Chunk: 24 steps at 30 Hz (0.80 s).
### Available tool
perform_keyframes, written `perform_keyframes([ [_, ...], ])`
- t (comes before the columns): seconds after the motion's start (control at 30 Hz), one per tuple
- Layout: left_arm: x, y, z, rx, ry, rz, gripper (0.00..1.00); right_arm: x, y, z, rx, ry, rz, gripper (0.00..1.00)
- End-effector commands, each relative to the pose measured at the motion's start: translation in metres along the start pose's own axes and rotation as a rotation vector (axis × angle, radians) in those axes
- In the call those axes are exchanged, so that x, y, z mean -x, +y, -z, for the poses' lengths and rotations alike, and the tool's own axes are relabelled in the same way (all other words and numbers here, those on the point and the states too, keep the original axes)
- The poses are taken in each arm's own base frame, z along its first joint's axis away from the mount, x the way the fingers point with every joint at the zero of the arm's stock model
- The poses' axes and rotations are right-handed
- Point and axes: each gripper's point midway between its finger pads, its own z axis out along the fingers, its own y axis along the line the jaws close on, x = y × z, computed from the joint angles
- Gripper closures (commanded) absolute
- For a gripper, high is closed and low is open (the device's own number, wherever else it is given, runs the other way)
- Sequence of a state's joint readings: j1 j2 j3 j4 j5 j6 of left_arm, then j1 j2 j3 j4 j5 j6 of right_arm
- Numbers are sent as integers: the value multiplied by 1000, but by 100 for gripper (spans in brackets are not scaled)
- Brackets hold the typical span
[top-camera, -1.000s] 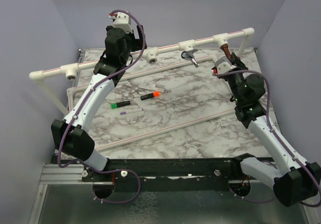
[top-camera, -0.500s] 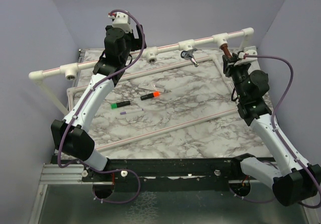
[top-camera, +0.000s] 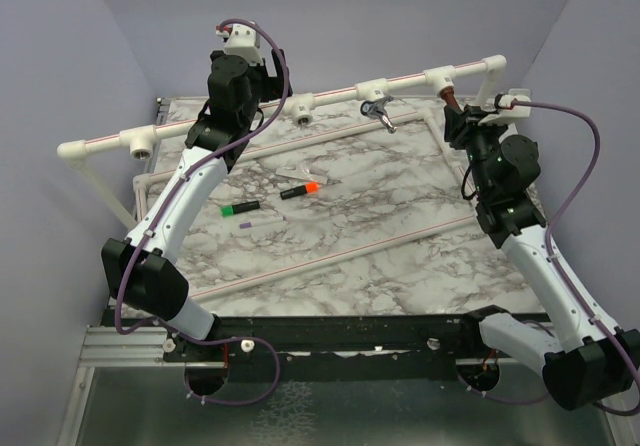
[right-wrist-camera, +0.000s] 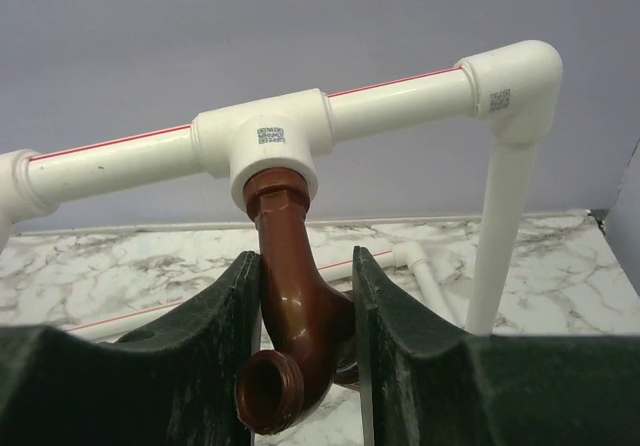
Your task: Install the water faucets
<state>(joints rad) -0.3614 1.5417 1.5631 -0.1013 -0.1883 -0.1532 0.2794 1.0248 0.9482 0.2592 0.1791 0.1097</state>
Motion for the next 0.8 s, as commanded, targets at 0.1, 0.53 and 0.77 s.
perform_keyframes([
  [0.1,-129,11,6,1,394,-65,7,42,34,13,125,-41,-151,70],
  [0.53,-130,12,6,2,397,-65,7,51,21,27,144,-25,226,27],
  [0.77,-131,11,6,-1,399,-62,7,31,3,32,112,15,443,24],
])
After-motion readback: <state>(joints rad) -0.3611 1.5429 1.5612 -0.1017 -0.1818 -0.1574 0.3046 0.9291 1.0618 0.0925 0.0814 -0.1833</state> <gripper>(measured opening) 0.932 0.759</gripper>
